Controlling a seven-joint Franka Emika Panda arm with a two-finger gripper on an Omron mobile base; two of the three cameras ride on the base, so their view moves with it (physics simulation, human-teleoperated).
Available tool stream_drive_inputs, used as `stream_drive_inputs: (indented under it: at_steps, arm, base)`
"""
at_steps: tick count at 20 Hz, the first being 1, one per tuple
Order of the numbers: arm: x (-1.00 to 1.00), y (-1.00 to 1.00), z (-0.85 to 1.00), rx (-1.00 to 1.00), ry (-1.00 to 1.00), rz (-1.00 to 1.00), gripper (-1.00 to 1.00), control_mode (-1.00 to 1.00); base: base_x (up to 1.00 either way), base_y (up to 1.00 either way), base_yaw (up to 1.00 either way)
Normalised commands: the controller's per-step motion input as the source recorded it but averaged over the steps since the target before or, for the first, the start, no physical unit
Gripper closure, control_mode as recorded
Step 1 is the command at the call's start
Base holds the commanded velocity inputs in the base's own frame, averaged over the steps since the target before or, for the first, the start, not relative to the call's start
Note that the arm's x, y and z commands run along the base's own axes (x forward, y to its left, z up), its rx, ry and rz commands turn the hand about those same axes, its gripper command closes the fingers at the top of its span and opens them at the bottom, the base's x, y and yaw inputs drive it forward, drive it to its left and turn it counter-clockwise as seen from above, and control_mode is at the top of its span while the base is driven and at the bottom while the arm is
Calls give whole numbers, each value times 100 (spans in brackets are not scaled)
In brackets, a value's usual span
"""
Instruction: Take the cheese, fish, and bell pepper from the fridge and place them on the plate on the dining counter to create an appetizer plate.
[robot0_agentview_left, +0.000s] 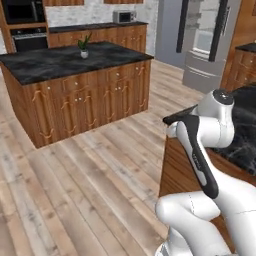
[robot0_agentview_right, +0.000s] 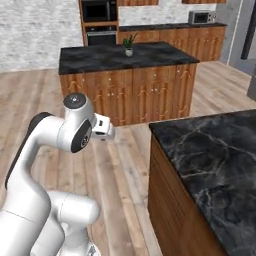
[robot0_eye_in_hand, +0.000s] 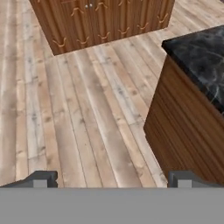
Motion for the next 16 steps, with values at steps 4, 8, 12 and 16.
stream_drive_inputs:
  at_steps: [4,8,12,16]
  arm:
    - [0,0,0,0,0,0,-100,100]
    - [0,0,0,0,0,0,-100,100]
    - [0,0,0,0,0,0,-100,100]
    - [0,0,0,0,0,0,-100,100]
  base:
    - [100,91,-15]
    - [100,55,-8]
    - [100,40,-17]
    - [100,31,-46]
